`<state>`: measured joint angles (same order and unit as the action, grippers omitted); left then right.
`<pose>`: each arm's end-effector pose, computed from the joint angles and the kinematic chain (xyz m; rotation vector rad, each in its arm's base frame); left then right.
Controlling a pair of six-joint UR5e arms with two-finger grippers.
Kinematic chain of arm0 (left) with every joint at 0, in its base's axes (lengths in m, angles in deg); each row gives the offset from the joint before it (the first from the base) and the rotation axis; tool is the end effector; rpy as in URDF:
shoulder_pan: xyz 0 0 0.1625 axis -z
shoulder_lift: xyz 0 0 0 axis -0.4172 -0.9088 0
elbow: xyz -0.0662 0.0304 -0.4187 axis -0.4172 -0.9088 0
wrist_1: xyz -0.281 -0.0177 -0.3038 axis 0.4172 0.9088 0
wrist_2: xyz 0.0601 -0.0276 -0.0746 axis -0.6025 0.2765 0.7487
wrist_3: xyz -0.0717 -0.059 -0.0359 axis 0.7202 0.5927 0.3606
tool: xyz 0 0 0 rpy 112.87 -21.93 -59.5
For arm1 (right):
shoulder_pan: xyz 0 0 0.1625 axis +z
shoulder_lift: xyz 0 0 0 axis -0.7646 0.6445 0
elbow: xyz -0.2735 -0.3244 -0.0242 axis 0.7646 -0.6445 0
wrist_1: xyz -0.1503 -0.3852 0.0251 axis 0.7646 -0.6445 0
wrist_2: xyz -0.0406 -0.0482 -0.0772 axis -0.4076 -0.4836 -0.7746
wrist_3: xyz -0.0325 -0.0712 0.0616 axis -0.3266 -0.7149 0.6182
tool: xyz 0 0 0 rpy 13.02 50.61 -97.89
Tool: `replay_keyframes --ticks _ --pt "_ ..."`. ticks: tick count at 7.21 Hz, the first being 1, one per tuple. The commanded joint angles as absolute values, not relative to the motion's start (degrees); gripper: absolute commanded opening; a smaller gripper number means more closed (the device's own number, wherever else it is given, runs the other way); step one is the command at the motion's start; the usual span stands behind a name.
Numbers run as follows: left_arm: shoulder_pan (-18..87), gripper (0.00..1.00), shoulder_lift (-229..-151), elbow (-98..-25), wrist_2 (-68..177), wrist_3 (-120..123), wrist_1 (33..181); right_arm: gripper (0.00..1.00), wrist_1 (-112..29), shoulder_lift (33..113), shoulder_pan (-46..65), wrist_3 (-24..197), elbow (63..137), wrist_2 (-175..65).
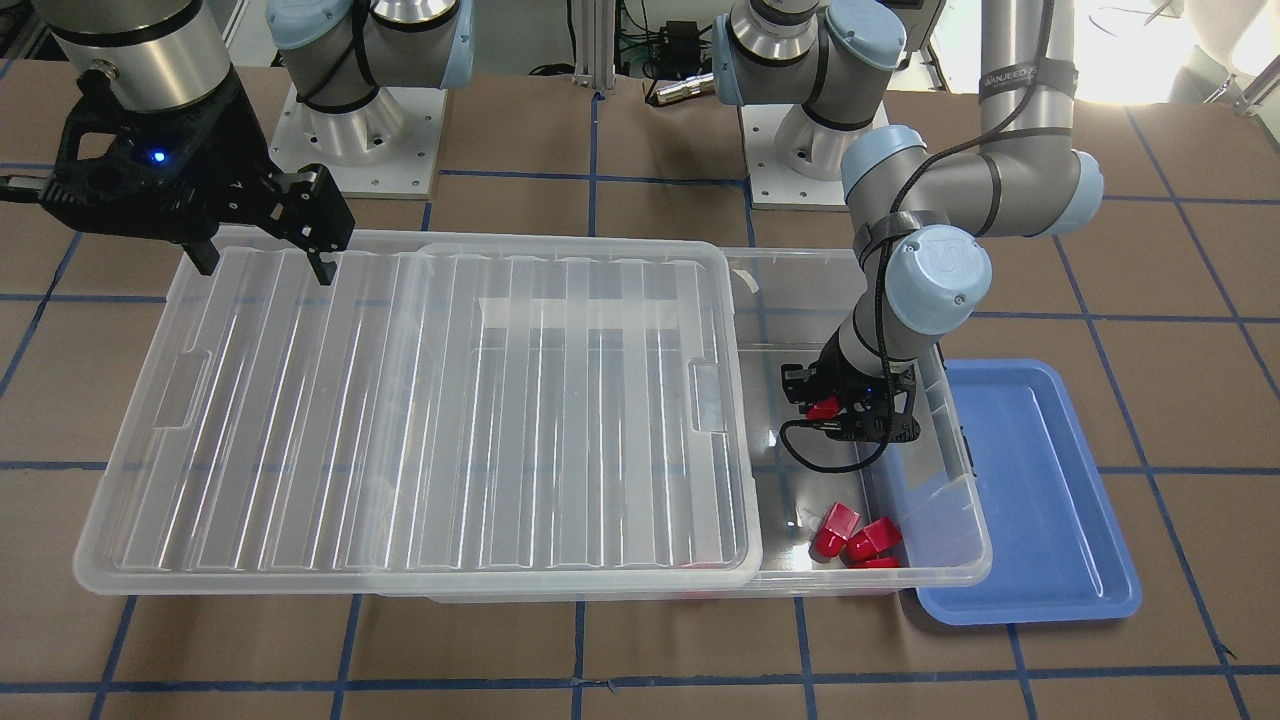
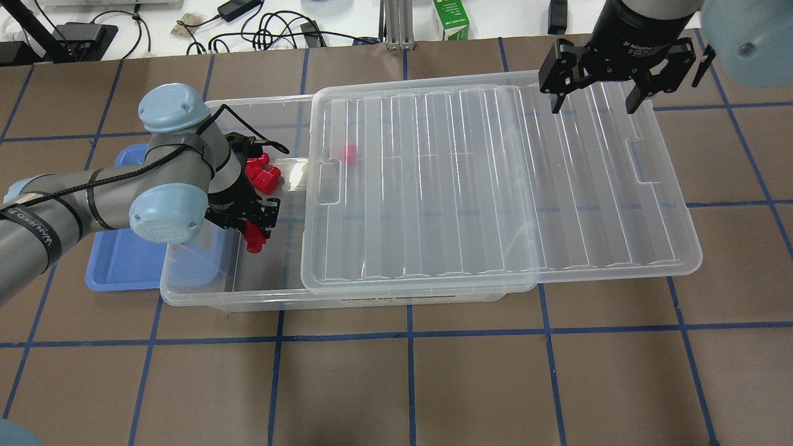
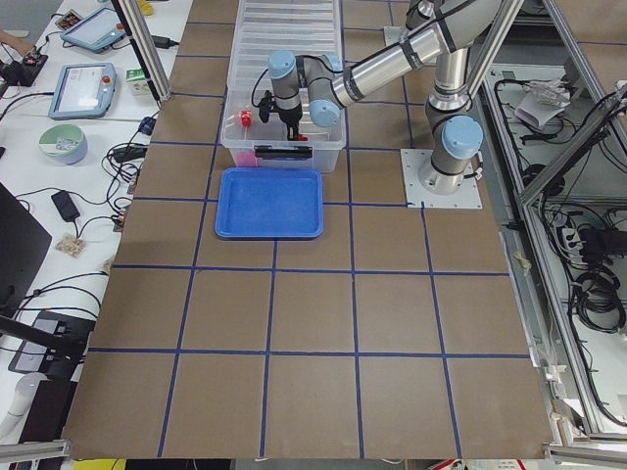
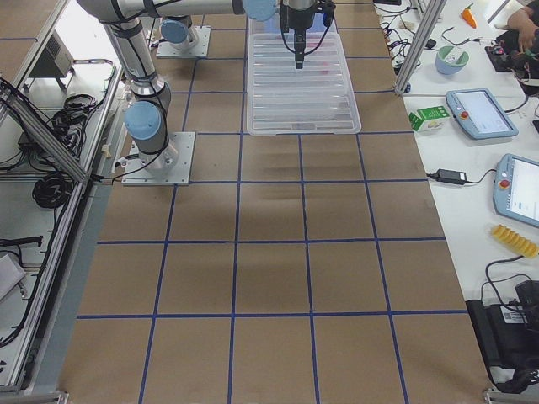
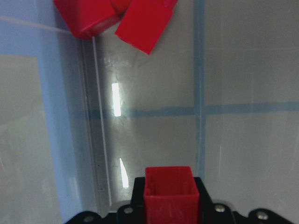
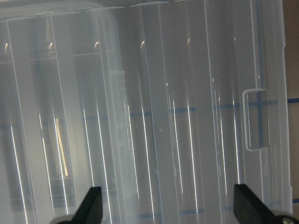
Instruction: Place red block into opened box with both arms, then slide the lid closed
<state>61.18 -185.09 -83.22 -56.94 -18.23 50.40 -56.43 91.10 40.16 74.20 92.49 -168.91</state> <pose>-0.0963 -0.5155 0.2230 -0.0287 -3.1232 -0.1955 0.1317 -0.5146 0.5109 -0.1217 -3.1209 0.1174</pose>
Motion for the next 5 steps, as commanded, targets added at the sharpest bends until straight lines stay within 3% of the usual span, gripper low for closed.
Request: replay_keyframes --ticks 1,2,3,5 --pt "61.3 0.50 -186.2 -84.1 -57.1 -18.0 49.5 1.00 -55.8 90.2 39.5 73.6 91.0 -169.1" --pt "61.3 0.78 -186.7 -84.0 -57.2 -18.5 49.0 1.00 -55.7 88.7 38.4 73.0 89.6 -169.5" --pt "61.3 0.97 -186.7 -83.6 -57.1 -18.1 48.1 1.00 -51.7 88.2 34.6 72.3 86.9 -169.2" --pt "61.2 1.00 -183.6 -80.0 -57.1 -18.2 50.7 1.00 -48.5 86.0 26.3 61.3 83.3 -169.0"
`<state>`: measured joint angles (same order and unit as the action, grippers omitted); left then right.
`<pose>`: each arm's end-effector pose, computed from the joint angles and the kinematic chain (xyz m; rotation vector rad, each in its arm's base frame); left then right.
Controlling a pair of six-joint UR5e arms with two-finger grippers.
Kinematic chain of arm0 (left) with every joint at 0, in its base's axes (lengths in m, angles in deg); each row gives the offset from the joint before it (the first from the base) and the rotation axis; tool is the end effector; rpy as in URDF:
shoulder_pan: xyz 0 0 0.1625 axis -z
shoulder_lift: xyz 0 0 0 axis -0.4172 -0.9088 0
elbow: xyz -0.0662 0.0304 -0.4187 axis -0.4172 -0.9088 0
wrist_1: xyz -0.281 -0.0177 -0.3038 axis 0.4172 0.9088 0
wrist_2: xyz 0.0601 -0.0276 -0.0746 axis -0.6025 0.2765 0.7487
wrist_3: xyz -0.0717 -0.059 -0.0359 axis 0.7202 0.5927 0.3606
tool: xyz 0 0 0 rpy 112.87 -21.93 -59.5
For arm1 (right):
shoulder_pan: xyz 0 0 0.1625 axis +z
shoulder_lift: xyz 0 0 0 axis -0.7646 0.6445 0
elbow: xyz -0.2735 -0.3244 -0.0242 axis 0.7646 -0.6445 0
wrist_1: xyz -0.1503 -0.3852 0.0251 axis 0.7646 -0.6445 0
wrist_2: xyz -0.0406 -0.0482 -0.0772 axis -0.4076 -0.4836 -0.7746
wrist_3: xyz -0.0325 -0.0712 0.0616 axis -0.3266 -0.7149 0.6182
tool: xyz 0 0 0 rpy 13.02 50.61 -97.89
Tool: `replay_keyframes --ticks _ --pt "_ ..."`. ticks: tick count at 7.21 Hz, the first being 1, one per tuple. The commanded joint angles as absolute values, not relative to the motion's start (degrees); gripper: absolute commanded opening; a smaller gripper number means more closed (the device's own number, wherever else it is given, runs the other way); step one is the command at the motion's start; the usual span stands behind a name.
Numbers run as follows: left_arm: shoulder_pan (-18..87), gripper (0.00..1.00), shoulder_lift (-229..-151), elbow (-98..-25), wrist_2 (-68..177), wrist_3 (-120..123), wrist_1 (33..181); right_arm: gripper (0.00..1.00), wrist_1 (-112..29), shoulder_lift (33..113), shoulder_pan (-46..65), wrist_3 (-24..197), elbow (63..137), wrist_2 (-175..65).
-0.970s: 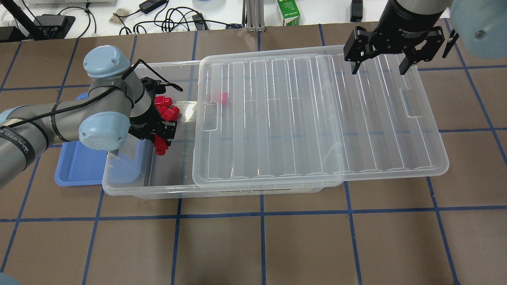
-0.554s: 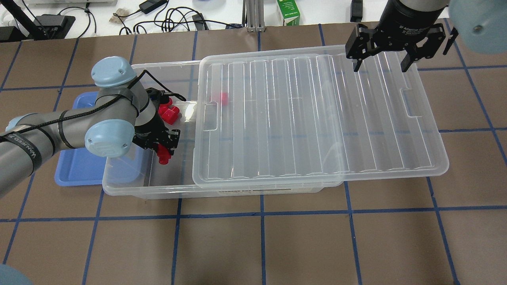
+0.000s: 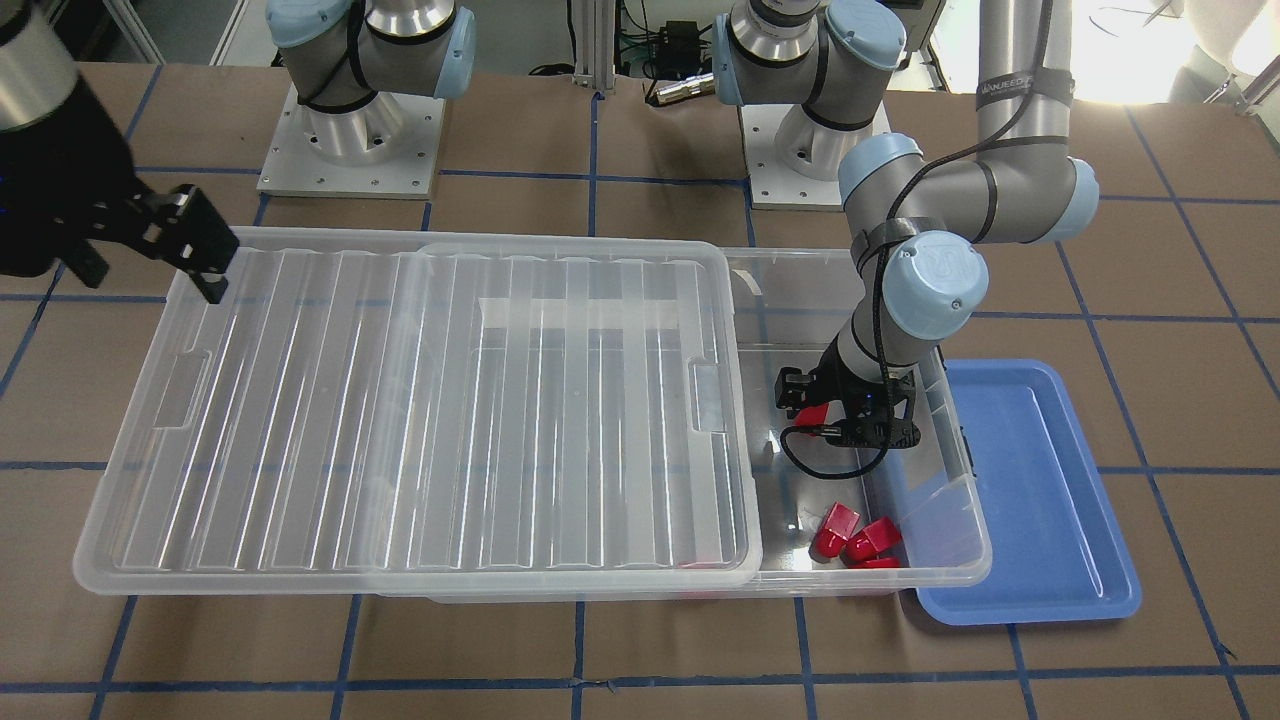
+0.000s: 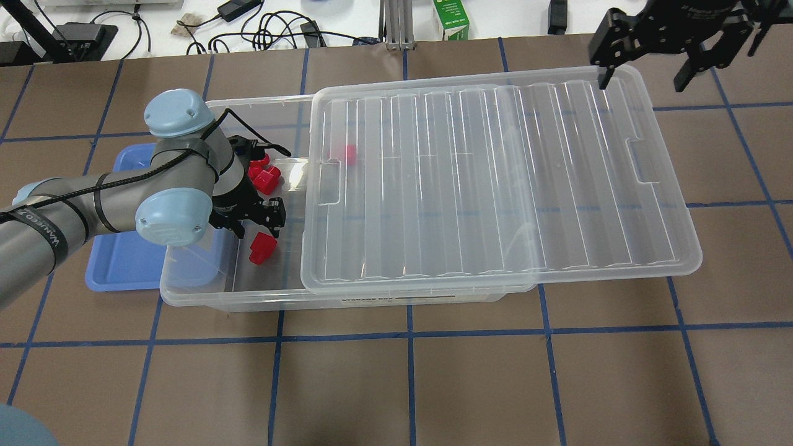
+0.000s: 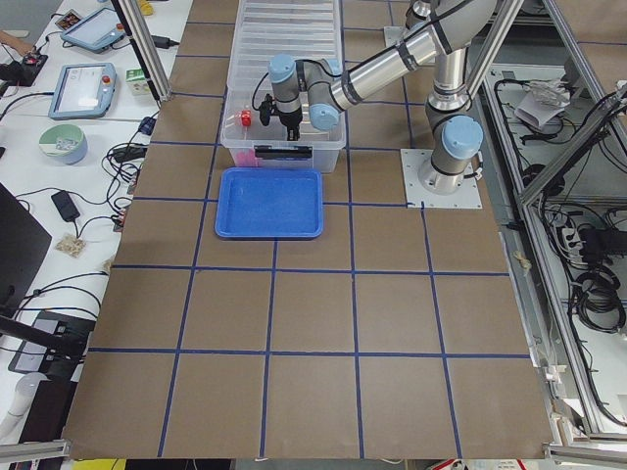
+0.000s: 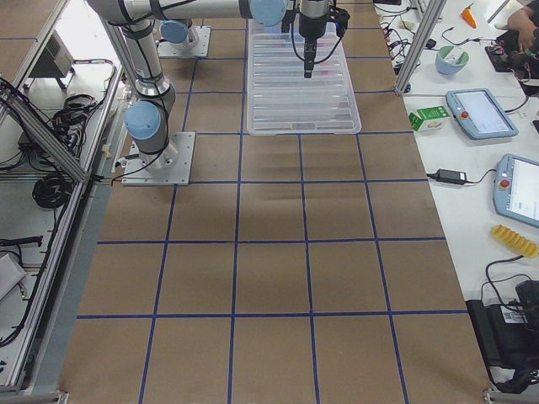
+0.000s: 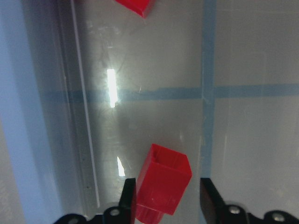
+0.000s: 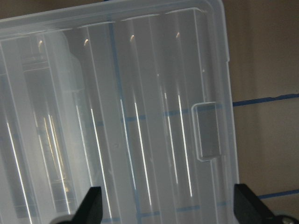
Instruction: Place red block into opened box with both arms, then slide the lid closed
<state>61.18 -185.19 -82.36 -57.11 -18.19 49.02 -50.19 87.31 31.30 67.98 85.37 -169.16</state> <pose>-0.0955 -0.5234 0.2302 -0.0279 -3.1323 -0.1380 0.0471 -0.5501 0.5264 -0.1925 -3.1100 0.0333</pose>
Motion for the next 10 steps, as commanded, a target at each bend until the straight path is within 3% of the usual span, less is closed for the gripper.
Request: replay_keyframes --ticks 1,3,5,7,10 --pt "61.6 1.00 -181.8 -76.5 -57.0 -17.9 57.3 1.00 -48.5 85.6 22.7 53.9 83.7 -169.7" --pt "62.3 1.00 -176.5 -67.5 -57.0 -17.9 69.4 1.00 -47.8 85.3 16.8 47.6 85.8 -170.2" --pt "62.5 1.00 -172.8 -60.9 -57.0 -17.9 77.6 1.00 -56.1 84.8 14.7 47.2 95.2 -176.7" --pt "65.2 1.00 -170.7 -61.0 -57.2 -17.8 77.8 1.00 -64.2 81.4 14.4 47.4 101.1 -176.3" --pt "63.1 1.00 -169.9 -60.5 -56.7 -18.8 76.7 1.00 -64.1 81.3 16.2 48.0 101.8 -171.3"
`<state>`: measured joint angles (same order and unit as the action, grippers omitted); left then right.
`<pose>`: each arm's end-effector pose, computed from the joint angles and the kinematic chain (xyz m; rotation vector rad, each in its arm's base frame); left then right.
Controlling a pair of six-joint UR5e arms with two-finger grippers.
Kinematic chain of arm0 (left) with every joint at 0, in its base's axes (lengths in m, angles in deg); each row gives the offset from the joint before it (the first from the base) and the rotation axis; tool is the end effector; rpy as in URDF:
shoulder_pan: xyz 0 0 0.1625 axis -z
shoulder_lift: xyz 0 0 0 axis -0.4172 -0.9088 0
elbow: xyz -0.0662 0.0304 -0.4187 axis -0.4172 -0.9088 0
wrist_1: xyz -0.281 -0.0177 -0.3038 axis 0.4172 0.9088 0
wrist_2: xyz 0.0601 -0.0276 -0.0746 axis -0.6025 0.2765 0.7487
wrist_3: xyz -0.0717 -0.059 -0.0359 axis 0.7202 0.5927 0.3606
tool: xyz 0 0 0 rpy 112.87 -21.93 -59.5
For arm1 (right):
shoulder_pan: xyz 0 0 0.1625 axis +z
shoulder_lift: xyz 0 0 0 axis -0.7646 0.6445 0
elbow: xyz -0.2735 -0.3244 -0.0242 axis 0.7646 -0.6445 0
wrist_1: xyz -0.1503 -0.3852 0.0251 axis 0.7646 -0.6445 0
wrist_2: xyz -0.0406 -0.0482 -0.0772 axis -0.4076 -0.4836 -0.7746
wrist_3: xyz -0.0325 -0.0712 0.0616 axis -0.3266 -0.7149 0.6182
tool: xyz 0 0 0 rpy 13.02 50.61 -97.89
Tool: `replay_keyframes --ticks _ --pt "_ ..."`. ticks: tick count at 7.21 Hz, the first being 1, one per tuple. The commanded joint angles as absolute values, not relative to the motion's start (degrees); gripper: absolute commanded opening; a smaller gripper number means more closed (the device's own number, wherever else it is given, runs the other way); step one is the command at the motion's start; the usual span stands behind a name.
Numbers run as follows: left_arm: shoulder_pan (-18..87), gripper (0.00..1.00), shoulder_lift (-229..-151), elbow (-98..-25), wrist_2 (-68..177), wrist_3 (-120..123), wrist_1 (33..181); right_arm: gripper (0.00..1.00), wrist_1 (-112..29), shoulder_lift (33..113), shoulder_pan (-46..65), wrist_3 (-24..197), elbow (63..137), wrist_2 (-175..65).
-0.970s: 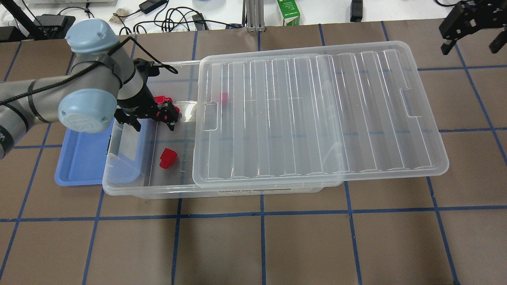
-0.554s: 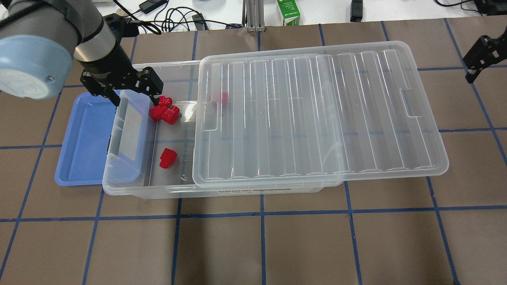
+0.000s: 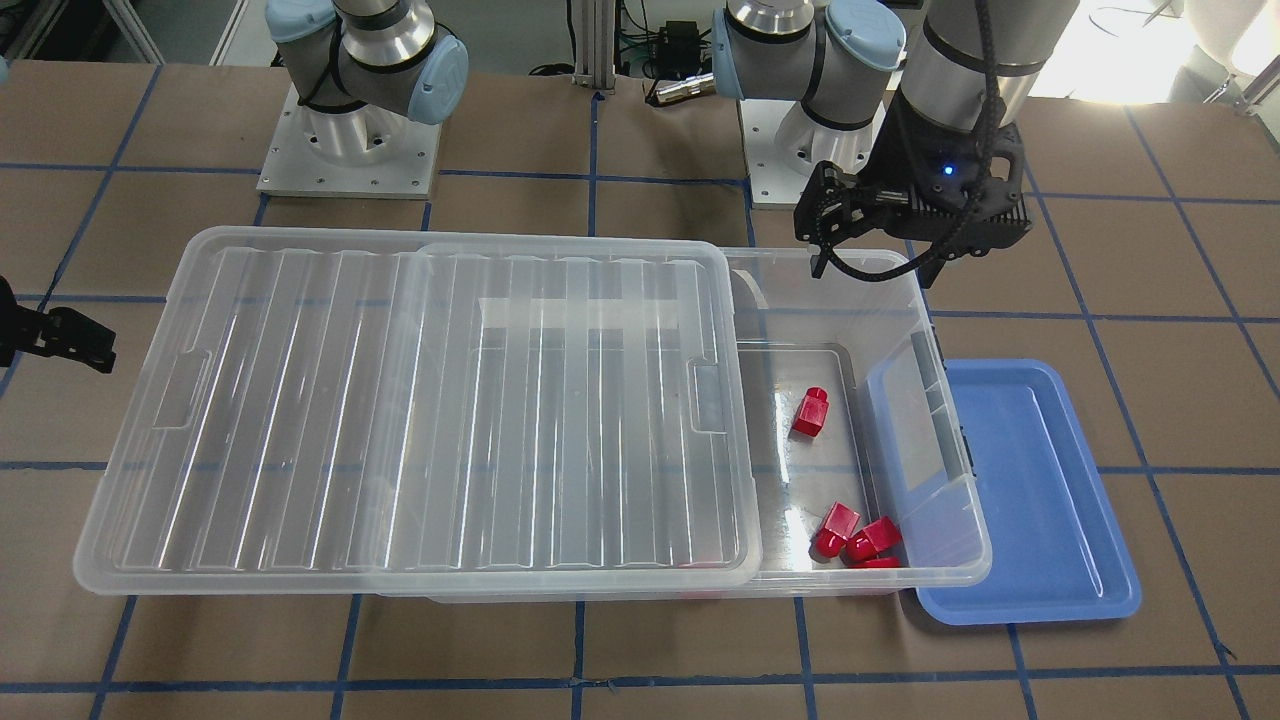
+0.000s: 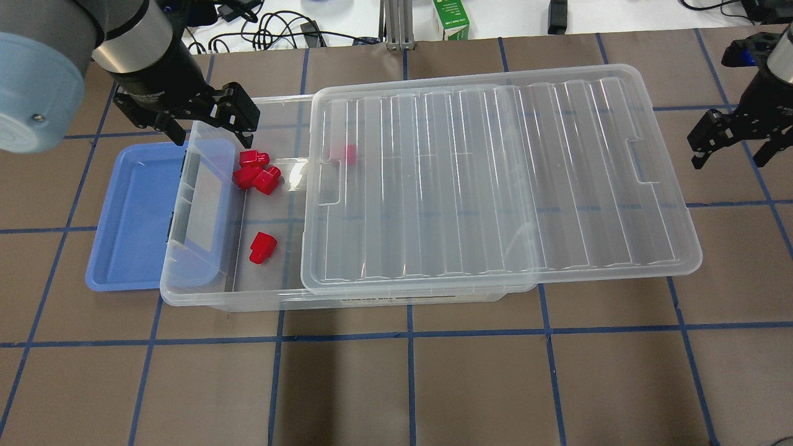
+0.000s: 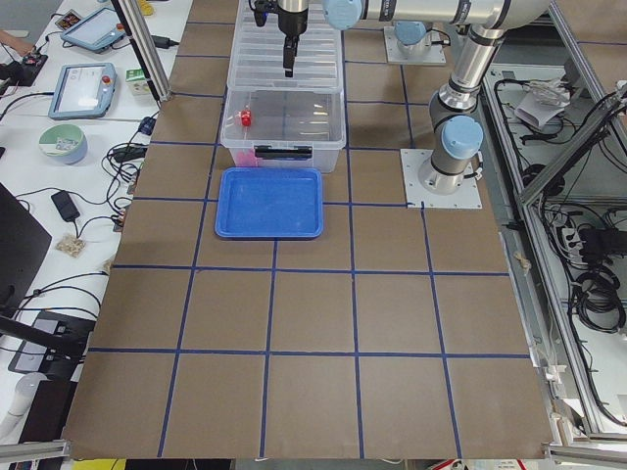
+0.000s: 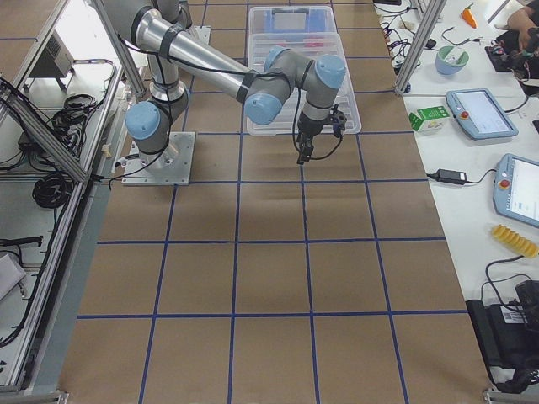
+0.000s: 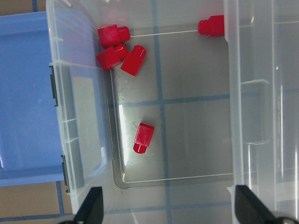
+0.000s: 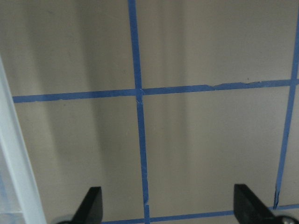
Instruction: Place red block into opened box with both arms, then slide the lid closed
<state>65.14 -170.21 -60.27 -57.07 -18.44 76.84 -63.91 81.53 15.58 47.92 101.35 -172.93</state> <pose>-0.1315 -0.4999 0.4976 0.1430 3.1323 -0.1147 -0.1156 -0.5525 0.3594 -0.0656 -3.0970 -0.2208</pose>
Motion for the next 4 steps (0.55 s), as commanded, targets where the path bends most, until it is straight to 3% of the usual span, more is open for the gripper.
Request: replay_keyframes --ticks 1,4 --pt "63.1 1.00 -169.7 -60.9 -56.9 -18.8 76.8 1.00 -64.2 81.3 16.2 48.0 102.9 -167.7" --pt "63.1 1.00 -169.6 -60.8 -56.9 -18.8 76.8 1.00 -66.1 81.6 20.7 52.1 104.7 -164.0"
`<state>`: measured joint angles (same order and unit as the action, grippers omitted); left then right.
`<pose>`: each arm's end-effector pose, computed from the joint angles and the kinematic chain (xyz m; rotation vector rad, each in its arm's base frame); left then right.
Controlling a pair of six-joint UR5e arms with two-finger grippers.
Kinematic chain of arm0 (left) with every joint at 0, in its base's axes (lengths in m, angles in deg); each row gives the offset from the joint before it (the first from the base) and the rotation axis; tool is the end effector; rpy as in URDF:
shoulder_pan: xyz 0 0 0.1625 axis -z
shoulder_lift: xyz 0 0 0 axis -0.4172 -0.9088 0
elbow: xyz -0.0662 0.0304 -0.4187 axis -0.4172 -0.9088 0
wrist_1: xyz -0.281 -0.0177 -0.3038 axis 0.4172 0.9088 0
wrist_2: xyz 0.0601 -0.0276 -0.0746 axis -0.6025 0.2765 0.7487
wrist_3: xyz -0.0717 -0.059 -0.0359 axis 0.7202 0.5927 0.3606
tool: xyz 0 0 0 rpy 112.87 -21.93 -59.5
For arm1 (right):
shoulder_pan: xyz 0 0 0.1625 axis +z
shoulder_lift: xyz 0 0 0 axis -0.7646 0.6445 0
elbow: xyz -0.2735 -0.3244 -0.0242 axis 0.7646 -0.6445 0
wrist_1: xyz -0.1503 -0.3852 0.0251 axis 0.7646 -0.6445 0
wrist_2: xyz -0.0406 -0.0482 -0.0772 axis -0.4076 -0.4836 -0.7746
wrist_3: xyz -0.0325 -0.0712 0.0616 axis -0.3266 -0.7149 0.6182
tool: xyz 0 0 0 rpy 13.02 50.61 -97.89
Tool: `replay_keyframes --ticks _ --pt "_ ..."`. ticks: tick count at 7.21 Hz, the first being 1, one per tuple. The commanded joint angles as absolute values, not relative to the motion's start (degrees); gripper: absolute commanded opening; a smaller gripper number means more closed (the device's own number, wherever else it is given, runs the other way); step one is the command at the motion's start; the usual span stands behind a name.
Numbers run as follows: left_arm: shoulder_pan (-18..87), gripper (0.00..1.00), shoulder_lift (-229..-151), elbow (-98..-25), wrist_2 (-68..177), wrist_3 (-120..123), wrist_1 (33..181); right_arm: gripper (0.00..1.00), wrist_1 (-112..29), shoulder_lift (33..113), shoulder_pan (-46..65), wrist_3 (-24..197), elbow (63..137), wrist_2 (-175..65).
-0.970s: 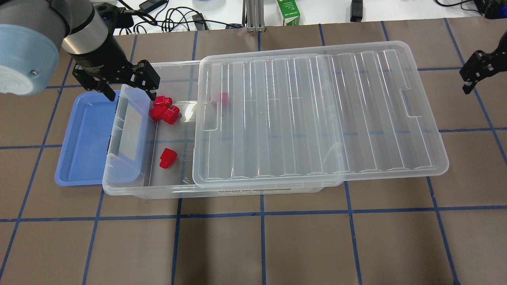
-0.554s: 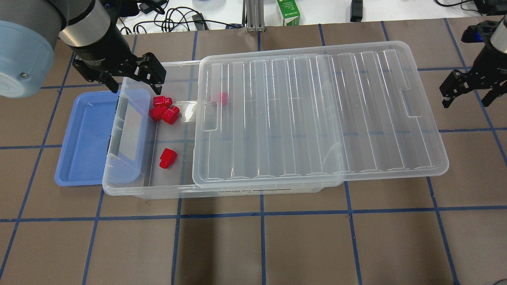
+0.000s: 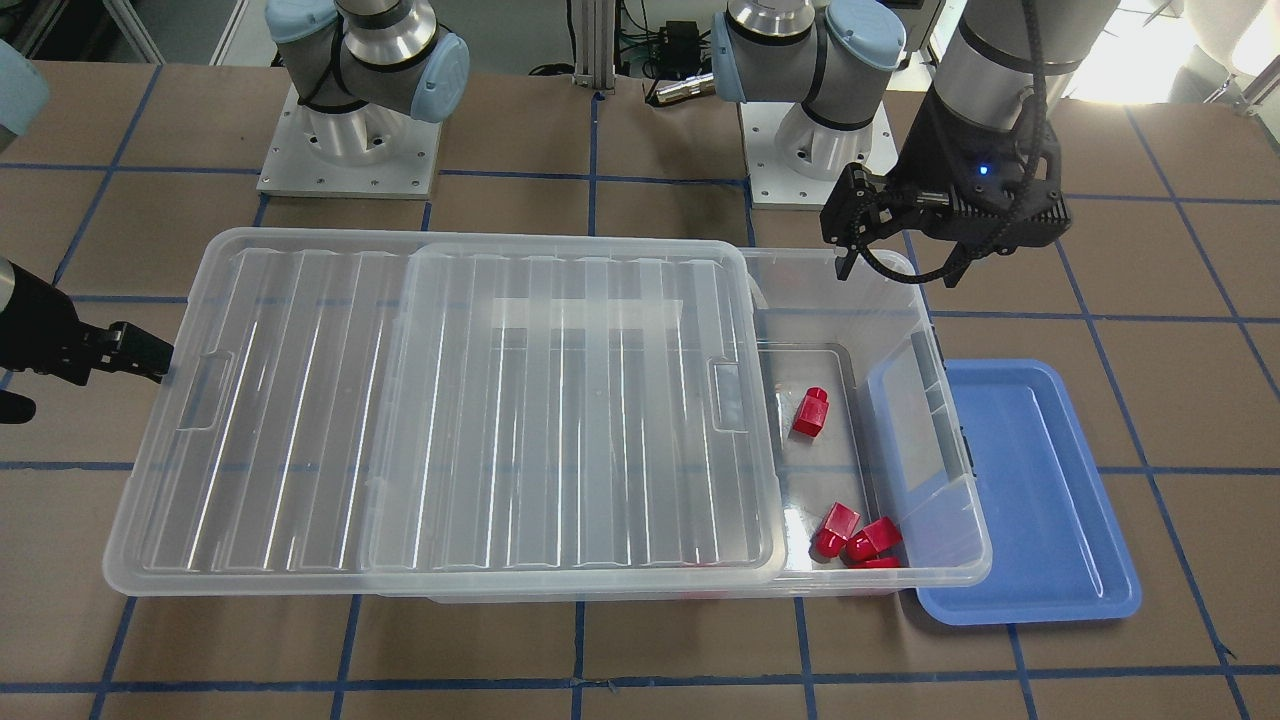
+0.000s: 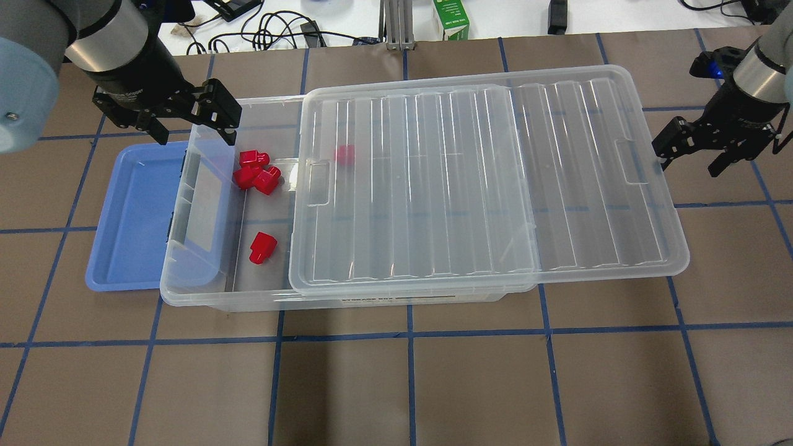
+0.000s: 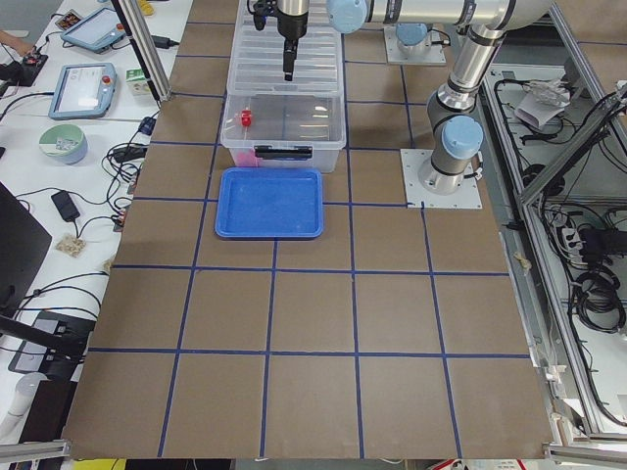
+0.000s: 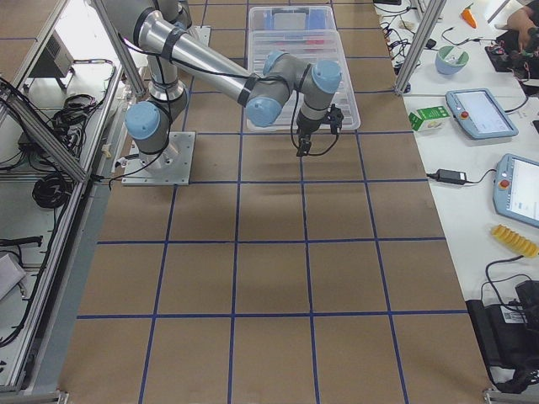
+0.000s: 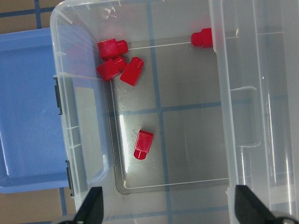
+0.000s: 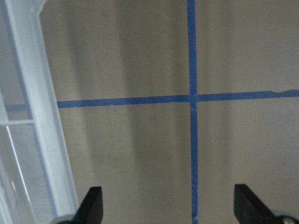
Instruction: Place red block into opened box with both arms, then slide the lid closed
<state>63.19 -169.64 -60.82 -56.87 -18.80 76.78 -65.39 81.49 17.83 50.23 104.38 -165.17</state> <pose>-0.1149 -0.5000 0.4979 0.0998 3.1357 -0.1171 -0.0778 -0.5532 0.3366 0.0790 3.0407 0.1805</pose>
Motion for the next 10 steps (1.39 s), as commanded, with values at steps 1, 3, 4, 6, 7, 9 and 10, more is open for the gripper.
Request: replay_keyframes --ticks 1,3,4,6,7,9,10 --pt "63.1 1.00 -169.6 -60.8 -56.8 -18.8 76.8 1.00 -67.2 81.7 24.1 54.6 104.4 -164.0" --pt "63.1 1.00 -169.6 -60.6 -56.8 -18.8 76.7 1.00 -68.1 81.6 28.1 64.1 104.8 -164.0" --pt "63.1 1.00 -169.6 -60.6 -56.9 -18.8 76.7 1.00 -69.3 81.4 30.4 68.7 104.8 -164.0" --pt "63.1 1.00 -169.6 -60.8 -57.1 -18.8 76.8 1.00 -70.3 81.4 33.4 71.9 104.7 -164.9" --pt "63.1 1.00 -169.8 -60.6 -57.1 -18.5 76.9 1.00 -70.1 81.6 33.6 74.0 104.8 -164.4" --pt "63.1 1.00 -170.2 -59.8 -57.3 -18.0 78.6 1.00 -71.9 81.2 35.4 75.5 104.7 -165.0" --pt "63.1 1.00 -169.8 -59.8 -57.4 -18.0 79.1 1.00 -71.9 81.1 35.4 75.4 104.3 -165.1"
